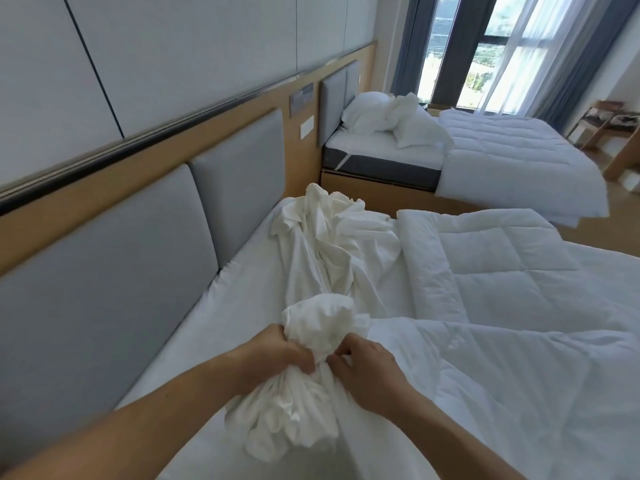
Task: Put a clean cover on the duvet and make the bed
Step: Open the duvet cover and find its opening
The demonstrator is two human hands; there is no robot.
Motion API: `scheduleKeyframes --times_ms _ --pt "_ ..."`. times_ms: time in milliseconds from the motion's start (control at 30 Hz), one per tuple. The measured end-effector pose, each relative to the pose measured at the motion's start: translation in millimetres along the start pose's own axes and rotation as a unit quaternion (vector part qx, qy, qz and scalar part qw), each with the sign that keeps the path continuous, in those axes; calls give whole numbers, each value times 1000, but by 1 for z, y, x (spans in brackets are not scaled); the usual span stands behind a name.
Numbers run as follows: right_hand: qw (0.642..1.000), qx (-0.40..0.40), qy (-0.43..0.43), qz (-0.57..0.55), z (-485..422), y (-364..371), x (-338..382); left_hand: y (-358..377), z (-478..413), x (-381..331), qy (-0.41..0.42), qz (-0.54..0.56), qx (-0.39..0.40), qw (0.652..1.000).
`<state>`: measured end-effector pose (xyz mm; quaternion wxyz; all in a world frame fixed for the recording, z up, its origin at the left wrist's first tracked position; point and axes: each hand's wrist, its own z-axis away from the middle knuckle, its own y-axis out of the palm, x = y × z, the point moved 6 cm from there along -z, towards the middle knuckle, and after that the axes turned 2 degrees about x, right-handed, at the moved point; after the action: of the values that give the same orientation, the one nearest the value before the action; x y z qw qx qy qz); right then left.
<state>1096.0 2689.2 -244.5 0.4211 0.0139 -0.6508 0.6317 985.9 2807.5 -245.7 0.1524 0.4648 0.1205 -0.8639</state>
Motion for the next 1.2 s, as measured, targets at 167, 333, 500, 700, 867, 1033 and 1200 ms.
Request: scheduleKeyframes --times_ms 167,333,500,700,867,1033,1200 --pt "999 -22 18 15 -2 6 13 -5 -5 0 5 27 30 999" --pt "997 -55 56 -11 2 5 17 -2 -6 -1 9 71 65 995" --pt "985 -50 102 -133 3 3 9 7 -4 1 18 99 84 991" --pt "958 8 119 -260 9 1 0 12 -9 8 7 109 49 993" --pt "997 -77 13 -3 8 -12 -2 1 -13 2 18 111 -8 994" --pt "984 -160 -81 -17 16 3 7 -4 -11 1 16 109 -31 993" --pt "972 -141 -6 -190 8 12 7 -3 -10 7 15 108 -29 994"
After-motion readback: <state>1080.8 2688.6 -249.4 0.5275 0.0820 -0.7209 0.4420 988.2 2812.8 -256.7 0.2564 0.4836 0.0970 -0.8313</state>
